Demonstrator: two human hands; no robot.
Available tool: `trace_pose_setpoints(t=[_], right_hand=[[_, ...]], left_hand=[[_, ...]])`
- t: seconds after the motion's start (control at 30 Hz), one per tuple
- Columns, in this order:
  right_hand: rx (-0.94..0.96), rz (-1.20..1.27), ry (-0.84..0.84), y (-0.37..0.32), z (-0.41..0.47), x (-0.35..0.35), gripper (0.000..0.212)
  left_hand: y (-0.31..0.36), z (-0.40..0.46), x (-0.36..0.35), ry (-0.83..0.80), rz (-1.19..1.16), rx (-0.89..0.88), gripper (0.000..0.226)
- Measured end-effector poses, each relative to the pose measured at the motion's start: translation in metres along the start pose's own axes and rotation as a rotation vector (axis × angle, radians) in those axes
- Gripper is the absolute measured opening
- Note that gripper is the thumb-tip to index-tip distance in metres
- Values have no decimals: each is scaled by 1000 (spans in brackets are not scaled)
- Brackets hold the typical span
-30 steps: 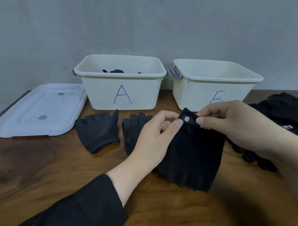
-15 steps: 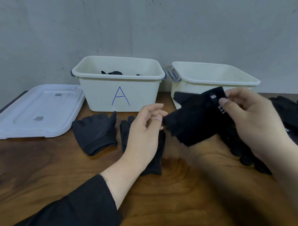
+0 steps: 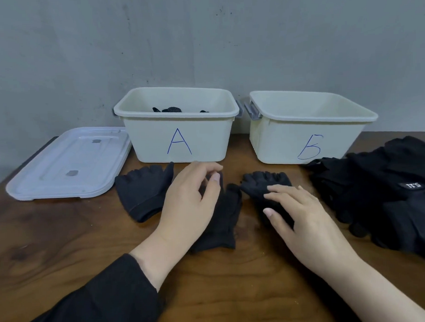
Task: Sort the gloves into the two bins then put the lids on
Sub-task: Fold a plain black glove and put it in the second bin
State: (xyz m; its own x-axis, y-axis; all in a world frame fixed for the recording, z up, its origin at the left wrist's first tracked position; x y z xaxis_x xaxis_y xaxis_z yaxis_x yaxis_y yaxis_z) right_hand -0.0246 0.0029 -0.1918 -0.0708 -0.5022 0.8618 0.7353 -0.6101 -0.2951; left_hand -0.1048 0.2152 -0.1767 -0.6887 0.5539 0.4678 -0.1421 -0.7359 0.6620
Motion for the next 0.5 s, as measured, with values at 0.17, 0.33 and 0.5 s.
trace_pose_setpoints(t=[0.17,0.33,0.5], right_hand=[[151,113,-32,-40,11,-14,42],[201,113,-261,-69,13,-35,49],[178,114,-387,-71,11,-37,48]], left_hand=[[-27,-5,39,-41,389,-3,18],[-65,-15,70,-214,685,181,41],[-75,-19,68,-262,739,193,41]])
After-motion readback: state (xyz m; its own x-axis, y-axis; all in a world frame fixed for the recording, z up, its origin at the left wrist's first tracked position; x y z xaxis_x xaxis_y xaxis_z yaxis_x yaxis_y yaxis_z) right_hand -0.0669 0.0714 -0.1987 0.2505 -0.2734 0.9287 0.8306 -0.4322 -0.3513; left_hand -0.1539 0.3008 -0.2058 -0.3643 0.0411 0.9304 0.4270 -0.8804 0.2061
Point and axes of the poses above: each hand's wrist, its own z-axis towards the middle knuckle, its own x-axis out of the back of the hand, y = z × x, the point moved 2 cm from there along z, towards the middle knuckle, and after that the axes turned 1 degree about -z, right-handed, at the moved point
